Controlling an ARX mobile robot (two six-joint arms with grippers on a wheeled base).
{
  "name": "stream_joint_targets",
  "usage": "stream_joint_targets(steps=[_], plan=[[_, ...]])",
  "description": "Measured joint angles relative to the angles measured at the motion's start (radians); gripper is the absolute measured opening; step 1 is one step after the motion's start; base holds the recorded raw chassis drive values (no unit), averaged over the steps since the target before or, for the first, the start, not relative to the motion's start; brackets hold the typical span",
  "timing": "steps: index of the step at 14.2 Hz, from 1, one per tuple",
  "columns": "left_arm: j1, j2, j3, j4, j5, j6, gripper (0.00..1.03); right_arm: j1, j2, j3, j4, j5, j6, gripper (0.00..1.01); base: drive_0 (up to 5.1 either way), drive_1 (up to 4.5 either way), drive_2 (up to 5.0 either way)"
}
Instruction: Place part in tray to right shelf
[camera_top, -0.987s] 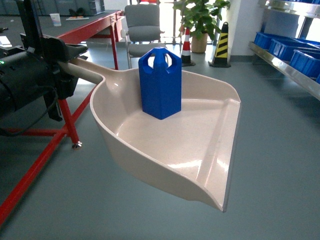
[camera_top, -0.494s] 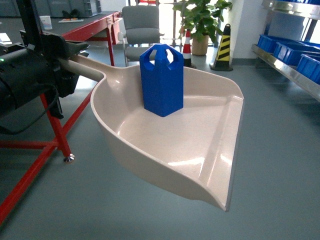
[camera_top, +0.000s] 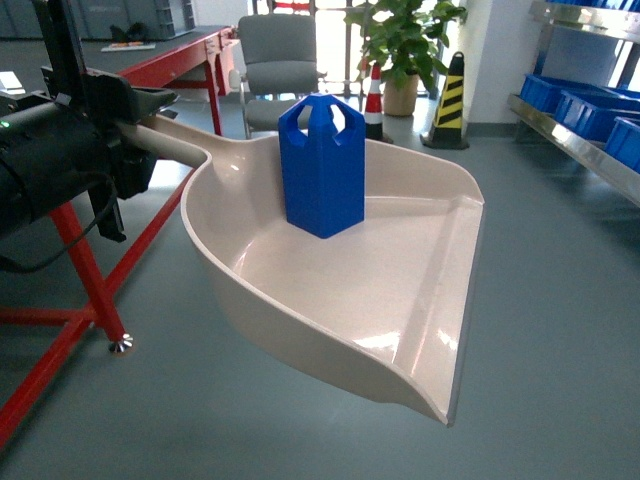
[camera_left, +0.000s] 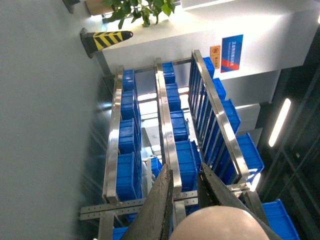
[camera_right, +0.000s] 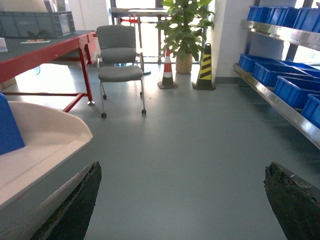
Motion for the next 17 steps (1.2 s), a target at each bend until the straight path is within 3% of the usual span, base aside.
stream_joint_targets(steps=[9, 17], plan=[[0.0, 0.0, 0.0, 0.003, -0.003, 0.0, 0.12, 0.0, 0.002, 0.0, 0.002, 0.0, 0.0, 0.98, 0.1, 4.29, -4.1], [-0.001, 0.0, 0.0, 0.003, 0.0, 0.0, 0.12, 0.0, 0.004, 0.0, 0.001, 0.0, 0.0, 0.98, -1.8, -1.77, -1.8]])
